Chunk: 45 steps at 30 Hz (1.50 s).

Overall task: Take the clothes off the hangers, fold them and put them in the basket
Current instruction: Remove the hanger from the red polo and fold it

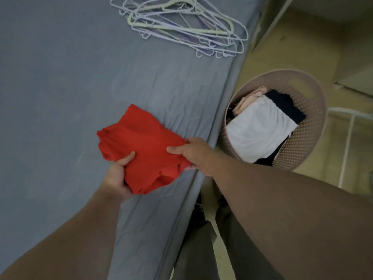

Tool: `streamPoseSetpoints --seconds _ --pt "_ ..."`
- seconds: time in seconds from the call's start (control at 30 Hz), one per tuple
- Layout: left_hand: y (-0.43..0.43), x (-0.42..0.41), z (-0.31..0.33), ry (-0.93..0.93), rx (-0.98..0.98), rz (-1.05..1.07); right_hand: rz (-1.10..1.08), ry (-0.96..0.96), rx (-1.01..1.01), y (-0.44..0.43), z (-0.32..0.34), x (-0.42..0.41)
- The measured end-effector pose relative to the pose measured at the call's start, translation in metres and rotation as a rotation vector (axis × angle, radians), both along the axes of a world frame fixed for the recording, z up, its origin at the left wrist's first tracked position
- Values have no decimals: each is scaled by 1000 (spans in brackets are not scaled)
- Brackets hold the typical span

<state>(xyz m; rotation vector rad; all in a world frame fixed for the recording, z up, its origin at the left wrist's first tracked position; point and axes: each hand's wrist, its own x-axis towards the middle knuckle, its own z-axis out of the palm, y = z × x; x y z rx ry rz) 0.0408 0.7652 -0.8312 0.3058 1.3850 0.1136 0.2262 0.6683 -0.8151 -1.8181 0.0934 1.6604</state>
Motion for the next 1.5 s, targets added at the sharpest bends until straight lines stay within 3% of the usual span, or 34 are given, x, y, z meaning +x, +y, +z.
streamPoseSetpoints --seconds 0.3,0.57,0.93,1.17,1.23,1.27,1.4,1.5 --pt "-12 162 77 -114 64 -260 -550 -88 50 -63 85 109" --pt "-86 292 74 -124 77 -738 -862 -16 -5 -193 88 171" --pt "-173 382 44 18 186 -1148 -987 154 -46 -291 53 192" --pt "-169 432 25 21 295 -1232 -1006 141 0 -292 29 221" --pt "-159 441 7 116 349 -1352 -930 154 -78 -284 12 217" --pt "-155 441 -4 210 410 -1452 -787 122 -138 -279 6 214" --pt "-156 433 -39 654 743 -1973 166 -271 -452 -259 -20 216" --pt "-166 433 -49 638 1071 -2322 455 -431 -421 -241 -27 228"
